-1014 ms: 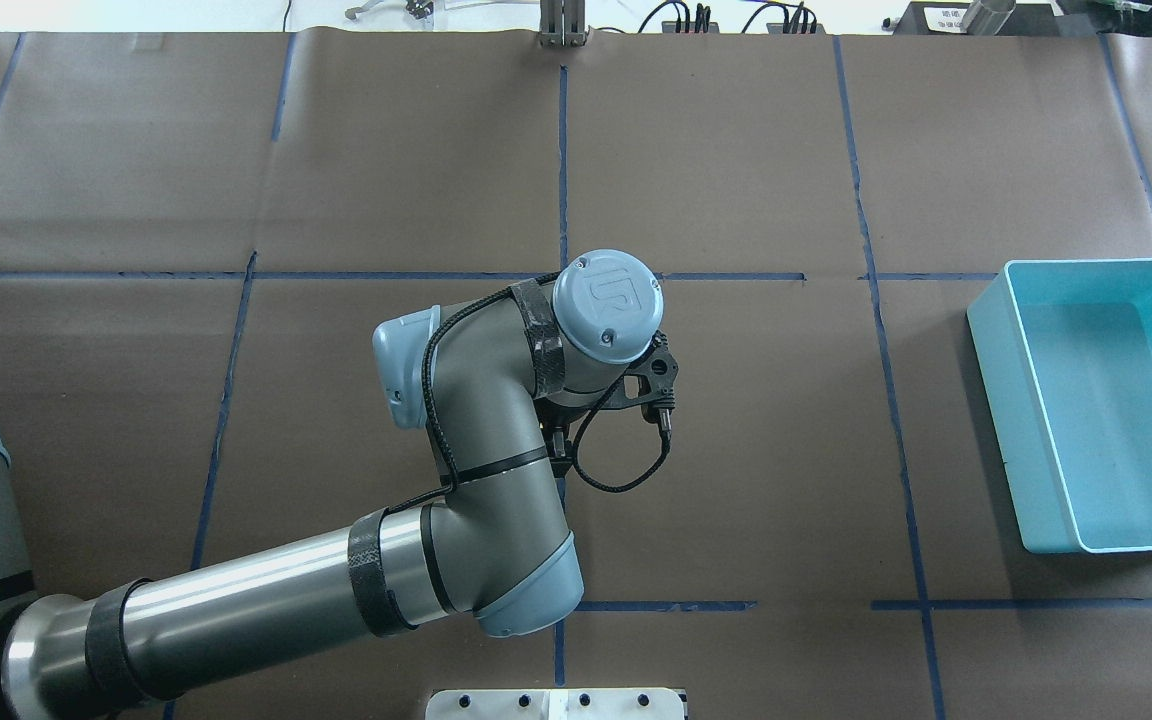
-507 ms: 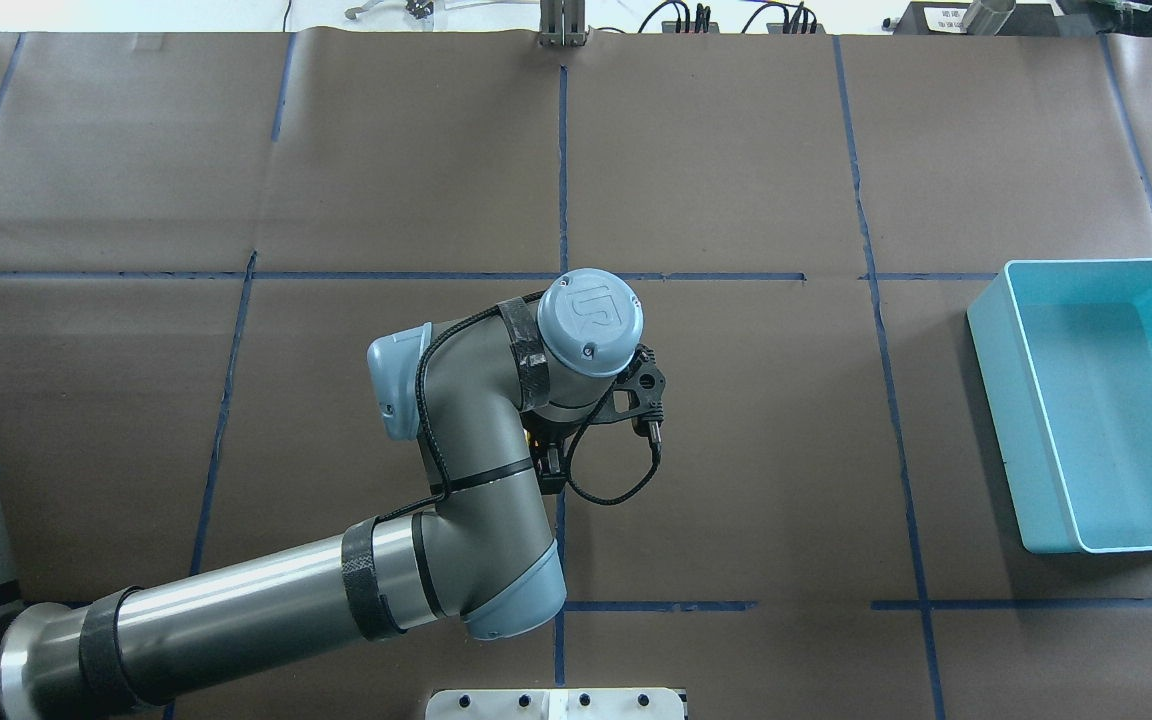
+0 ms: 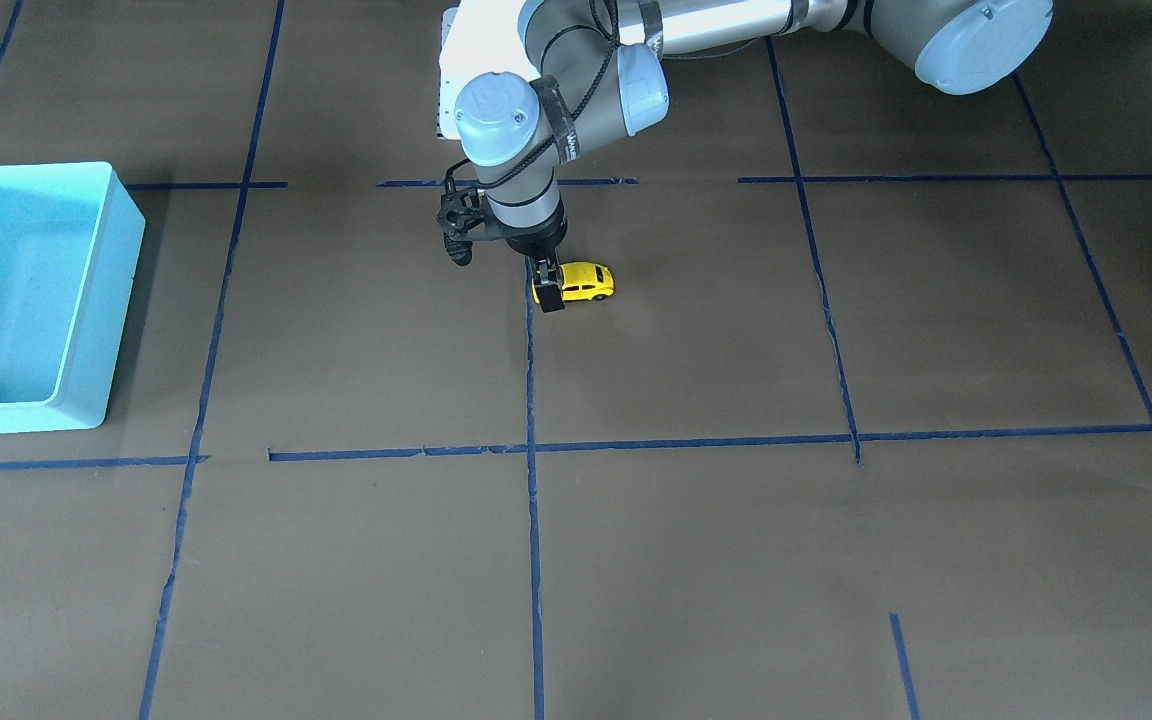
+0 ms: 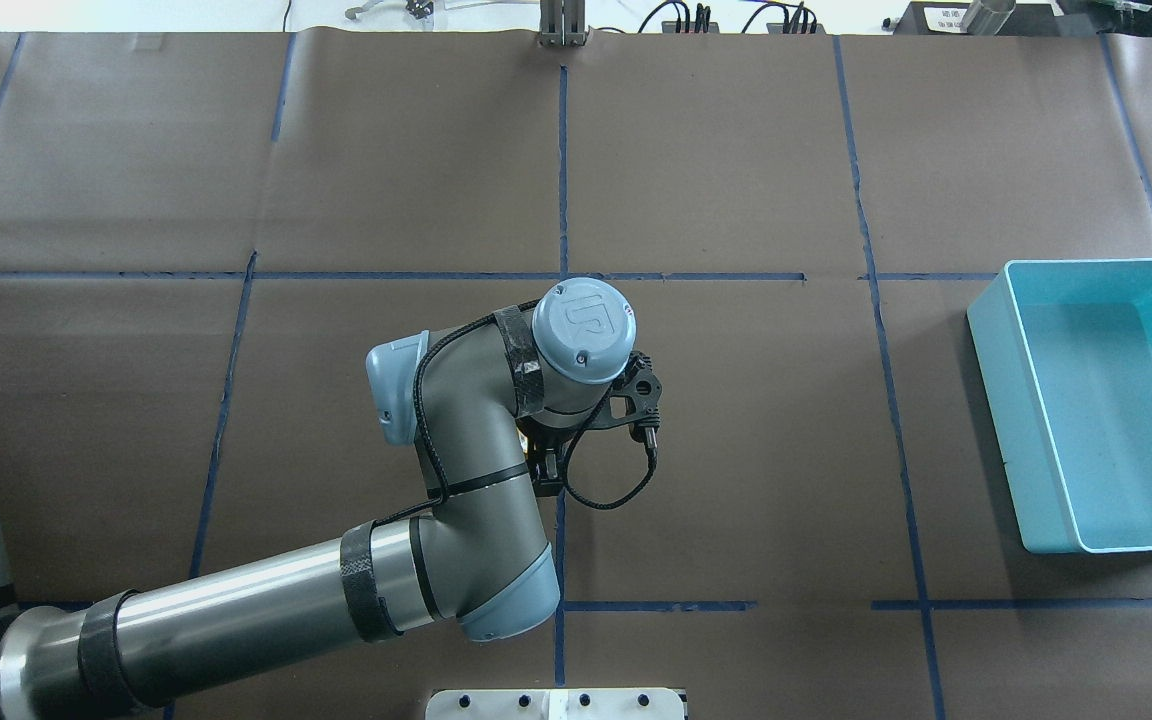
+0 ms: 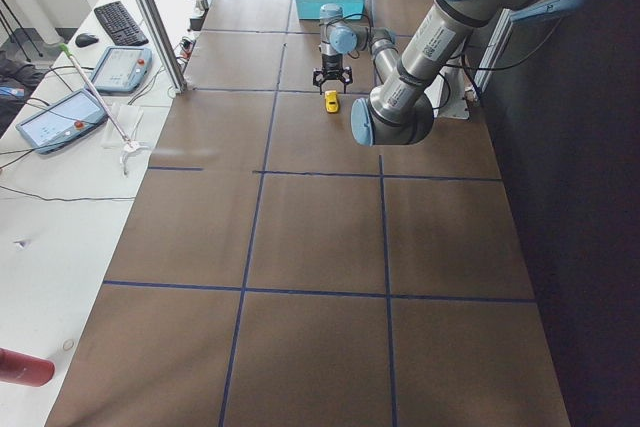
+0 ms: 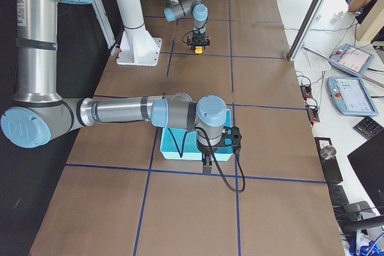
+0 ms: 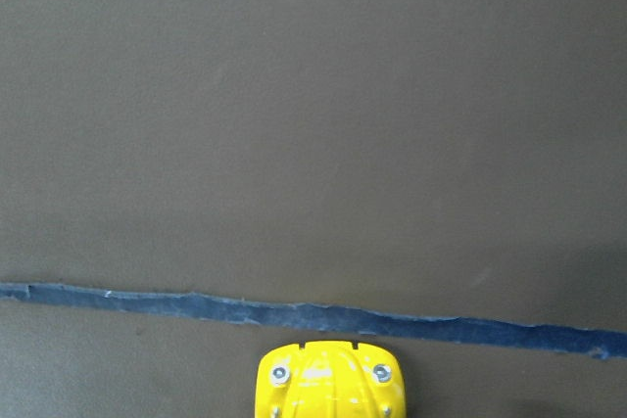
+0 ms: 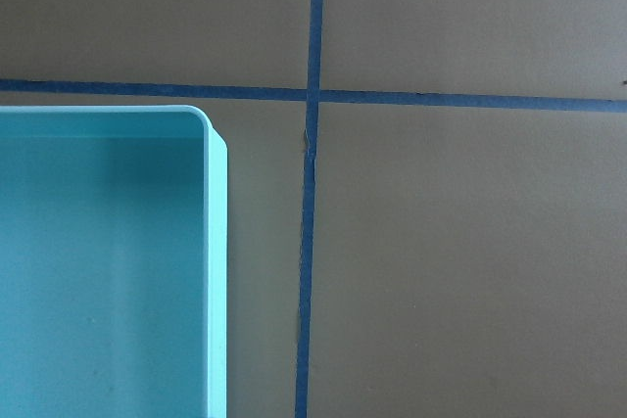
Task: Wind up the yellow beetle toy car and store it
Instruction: 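Press the left gripper on the car's roof and pull it backward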
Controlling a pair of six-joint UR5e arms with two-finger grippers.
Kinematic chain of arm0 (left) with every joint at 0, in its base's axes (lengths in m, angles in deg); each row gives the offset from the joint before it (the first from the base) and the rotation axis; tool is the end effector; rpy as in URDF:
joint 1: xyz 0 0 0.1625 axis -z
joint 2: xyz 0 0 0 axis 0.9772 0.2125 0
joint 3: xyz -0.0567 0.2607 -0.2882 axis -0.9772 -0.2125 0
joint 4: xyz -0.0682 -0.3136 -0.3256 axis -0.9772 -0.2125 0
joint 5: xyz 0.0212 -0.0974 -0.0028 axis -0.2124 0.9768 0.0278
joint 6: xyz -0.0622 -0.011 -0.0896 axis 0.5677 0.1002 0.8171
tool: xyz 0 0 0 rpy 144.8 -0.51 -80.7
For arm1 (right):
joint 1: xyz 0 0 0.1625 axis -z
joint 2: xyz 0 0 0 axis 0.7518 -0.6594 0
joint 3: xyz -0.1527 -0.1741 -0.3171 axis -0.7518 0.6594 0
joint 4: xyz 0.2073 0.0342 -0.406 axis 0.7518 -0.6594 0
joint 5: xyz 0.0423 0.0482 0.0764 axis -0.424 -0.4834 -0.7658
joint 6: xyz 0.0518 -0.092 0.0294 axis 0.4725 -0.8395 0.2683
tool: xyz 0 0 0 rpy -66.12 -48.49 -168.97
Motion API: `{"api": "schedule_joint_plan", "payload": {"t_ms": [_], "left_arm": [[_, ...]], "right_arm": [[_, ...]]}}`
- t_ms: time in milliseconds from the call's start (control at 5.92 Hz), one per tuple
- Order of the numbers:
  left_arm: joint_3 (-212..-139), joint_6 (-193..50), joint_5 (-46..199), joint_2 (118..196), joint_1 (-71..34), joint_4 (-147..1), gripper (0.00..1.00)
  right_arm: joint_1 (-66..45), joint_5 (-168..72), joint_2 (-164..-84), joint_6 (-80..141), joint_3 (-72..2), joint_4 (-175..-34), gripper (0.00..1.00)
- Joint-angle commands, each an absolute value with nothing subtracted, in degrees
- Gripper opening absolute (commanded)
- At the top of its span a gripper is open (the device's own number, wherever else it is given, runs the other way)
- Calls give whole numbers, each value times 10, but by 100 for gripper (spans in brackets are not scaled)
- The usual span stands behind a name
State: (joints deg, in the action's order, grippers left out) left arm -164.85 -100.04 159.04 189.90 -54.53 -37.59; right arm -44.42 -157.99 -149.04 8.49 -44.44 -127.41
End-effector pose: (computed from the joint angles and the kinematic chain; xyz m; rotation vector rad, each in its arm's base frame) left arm 0.6704 -0.4031 0.1355 0.4588 0.5241 1.4265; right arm 0.0854 -0.4913 0.5819 0.0214 -0.7566 -0.0201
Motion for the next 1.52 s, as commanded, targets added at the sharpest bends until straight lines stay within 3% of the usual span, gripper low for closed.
{"api": "schedule_joint_plan", "payload": {"t_ms": [0,169,338,1014,1352], "left_arm": [[-1642,-1000,1586,1899,-545,-384,31],[-1642,-1001,1586,1899,-545,-384,8],[-1645,-1001,1587,1899,-544,-384,1],[-1662,-1032,1591,1907,-531,-447,0],[-1621,-1034,1592,1928,-532,-532,0]], "right_arm": [[-444,-1580,-1490,85,-444,-1274,100],[-445,-1580,-1490,85,-444,-1274,100],[-444,-1580,-1490,85,-444,-1274,100],[-444,-1580,-1490,84,-445,-1273,100],[-444,-1579,-1492,85,-442,-1274,100]]}}
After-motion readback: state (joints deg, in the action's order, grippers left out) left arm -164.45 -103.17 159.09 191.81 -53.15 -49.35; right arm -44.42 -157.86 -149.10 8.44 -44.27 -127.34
